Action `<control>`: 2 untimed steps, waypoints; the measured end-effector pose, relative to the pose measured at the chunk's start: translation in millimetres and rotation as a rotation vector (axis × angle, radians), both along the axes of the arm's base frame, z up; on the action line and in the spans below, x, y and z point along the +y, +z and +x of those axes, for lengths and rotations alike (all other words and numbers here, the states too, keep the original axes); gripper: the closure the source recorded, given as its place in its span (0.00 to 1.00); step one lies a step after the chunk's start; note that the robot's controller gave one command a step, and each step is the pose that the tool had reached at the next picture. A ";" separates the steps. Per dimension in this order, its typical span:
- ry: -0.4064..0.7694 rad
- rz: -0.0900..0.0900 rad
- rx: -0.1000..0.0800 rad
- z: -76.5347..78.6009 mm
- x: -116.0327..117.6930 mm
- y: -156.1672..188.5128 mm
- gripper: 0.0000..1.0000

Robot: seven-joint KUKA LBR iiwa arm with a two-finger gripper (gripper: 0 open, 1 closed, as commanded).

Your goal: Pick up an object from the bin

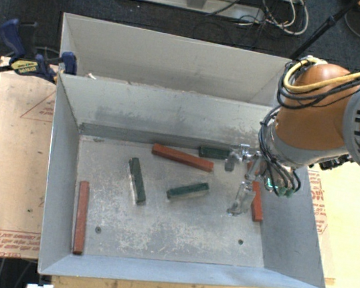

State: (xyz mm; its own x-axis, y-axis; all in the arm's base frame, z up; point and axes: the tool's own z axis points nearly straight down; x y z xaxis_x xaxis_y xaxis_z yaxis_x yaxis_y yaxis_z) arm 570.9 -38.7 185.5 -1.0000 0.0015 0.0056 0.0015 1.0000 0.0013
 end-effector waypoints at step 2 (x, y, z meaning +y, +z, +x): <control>0.076 -0.002 -0.012 2.6 25.6 -38.1 0.00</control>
Offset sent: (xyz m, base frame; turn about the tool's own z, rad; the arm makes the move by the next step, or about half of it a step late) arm 0.0004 0.0532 -0.0840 -0.1580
